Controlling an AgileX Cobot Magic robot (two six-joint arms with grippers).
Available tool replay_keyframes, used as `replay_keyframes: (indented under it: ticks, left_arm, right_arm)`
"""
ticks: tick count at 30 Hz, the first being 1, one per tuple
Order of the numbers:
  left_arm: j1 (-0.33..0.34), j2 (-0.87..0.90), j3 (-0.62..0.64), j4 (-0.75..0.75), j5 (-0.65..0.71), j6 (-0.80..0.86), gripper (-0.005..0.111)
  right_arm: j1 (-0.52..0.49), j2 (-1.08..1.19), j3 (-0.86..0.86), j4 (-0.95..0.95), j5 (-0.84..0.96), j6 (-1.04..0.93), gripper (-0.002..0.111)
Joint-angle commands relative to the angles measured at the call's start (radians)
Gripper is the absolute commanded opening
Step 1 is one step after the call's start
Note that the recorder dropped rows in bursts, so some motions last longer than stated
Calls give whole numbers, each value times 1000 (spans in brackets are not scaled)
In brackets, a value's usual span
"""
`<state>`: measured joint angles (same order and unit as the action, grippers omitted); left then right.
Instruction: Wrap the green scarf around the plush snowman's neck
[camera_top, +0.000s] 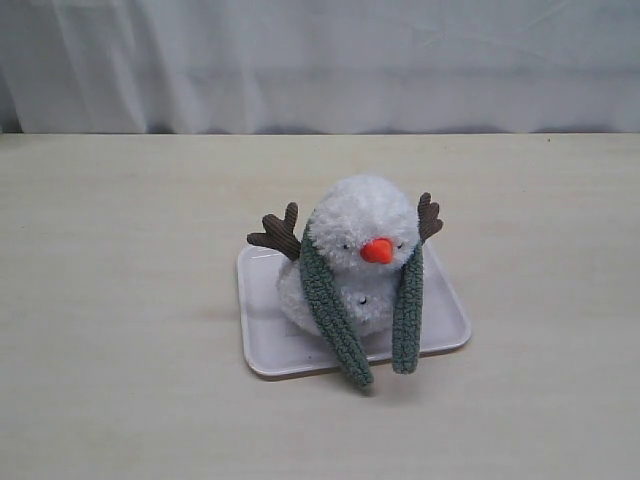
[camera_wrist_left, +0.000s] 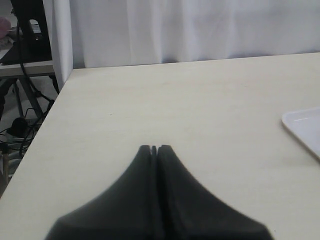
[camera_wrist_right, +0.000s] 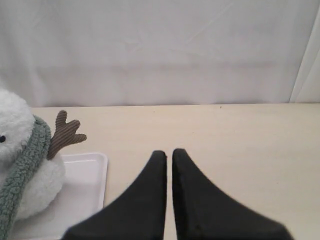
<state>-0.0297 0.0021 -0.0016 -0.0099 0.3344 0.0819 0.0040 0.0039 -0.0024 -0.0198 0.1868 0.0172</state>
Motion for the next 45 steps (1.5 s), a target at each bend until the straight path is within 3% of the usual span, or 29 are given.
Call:
replay_keyframes:
  ticks: [1,45]
  left_arm:
    - [-6,-2,2,1,-10,0,0]
    - [-6,-2,2,1,-10,0,0]
  right_arm:
    - [-4,-4,2,4,132,4,4]
    - [-4,-4,2,5,160,-47,4]
